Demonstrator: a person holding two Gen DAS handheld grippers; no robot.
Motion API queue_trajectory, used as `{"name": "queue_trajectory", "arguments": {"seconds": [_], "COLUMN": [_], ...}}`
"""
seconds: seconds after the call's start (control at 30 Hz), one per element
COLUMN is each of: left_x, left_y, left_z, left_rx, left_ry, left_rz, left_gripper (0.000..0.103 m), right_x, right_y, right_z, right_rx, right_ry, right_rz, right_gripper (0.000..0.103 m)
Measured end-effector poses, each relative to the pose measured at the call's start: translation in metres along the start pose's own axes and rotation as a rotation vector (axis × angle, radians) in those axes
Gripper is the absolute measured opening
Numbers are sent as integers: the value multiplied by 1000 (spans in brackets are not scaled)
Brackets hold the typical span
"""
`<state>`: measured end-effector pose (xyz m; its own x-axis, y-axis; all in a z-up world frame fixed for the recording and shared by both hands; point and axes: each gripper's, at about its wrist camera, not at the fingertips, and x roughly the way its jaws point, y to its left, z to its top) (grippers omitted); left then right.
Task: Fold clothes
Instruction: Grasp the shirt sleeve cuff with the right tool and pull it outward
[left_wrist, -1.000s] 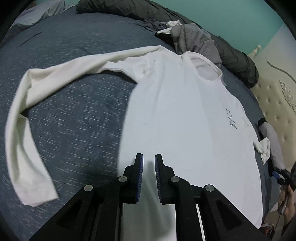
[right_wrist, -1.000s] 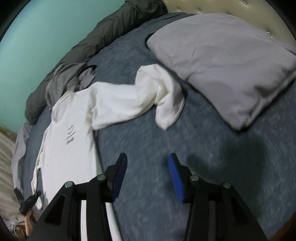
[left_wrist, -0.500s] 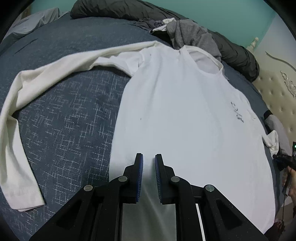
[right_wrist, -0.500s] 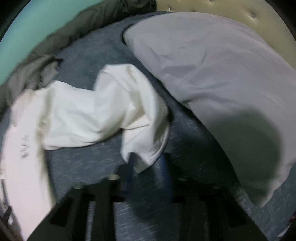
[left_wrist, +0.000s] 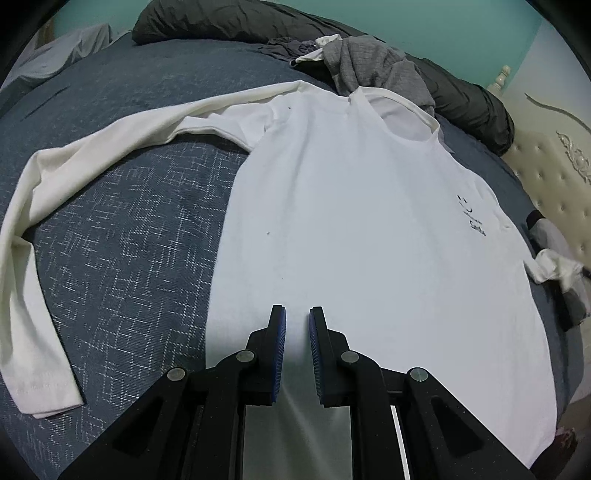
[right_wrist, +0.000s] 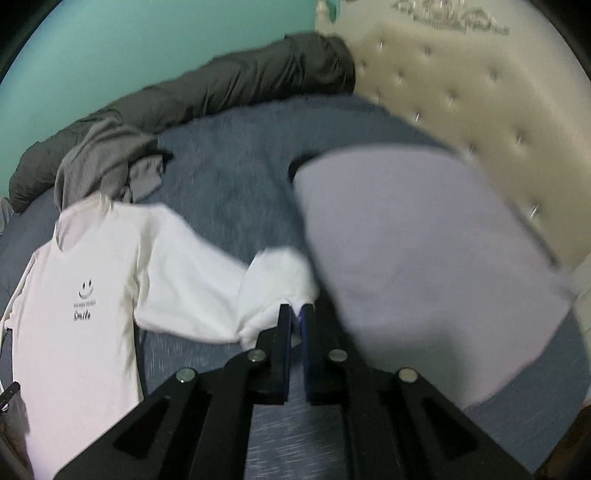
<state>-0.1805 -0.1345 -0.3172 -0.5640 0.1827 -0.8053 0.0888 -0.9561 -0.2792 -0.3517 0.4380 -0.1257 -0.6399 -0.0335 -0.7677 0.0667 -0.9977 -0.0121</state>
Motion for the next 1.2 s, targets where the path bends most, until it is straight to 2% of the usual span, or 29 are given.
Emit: {"name": "queue_trajectory", "arguments": {"seconds": [0.23, 0.43, 0.53, 0.67, 0.8, 0.9, 0.97, 1.07, 1.13, 1.2], "left_x": [-2, -2, -1, 0, 1, 1, 1, 0, -2, -3], "left_y": [-3, -2, -2, -2, -1, -2, -4, -8, -10, -12], "left_z": [-1, 0, 1, 1, 3, 4, 5, 5, 4, 4], "left_rx": [12, 13, 16, 25, 16, 21, 26, 35, 41, 45], "left_ry": [-7, -9, -9, -4, 0, 0, -1, -4, -8, -10], "left_rz": [7, 17, 20, 27, 26, 28, 26, 24, 22, 22], "left_gripper": [14, 14, 14, 14, 14, 14, 14, 14, 14, 14], "right_x": [-45, -48, -38, -7, 22, 29, 25, 10, 2, 3], "right_y": [-44, -68, -81, -94, -116, -129, -134, -126, -111, -88], "right_z": [58, 85, 94, 95, 82, 70, 64, 58, 50, 42], "right_rx": [-13, -50, -29, -12, 74, 108, 123, 104, 67, -17], "right_ry": [-99, -113, -100, -13, 82, 103, 86, 16, -25, -19], "right_rz": [-136, -246, -272, -289, -289, -334, -373, -369, -260, -190], "right_gripper": [4, 4, 4, 4, 5, 8, 8, 11, 16, 33]}}
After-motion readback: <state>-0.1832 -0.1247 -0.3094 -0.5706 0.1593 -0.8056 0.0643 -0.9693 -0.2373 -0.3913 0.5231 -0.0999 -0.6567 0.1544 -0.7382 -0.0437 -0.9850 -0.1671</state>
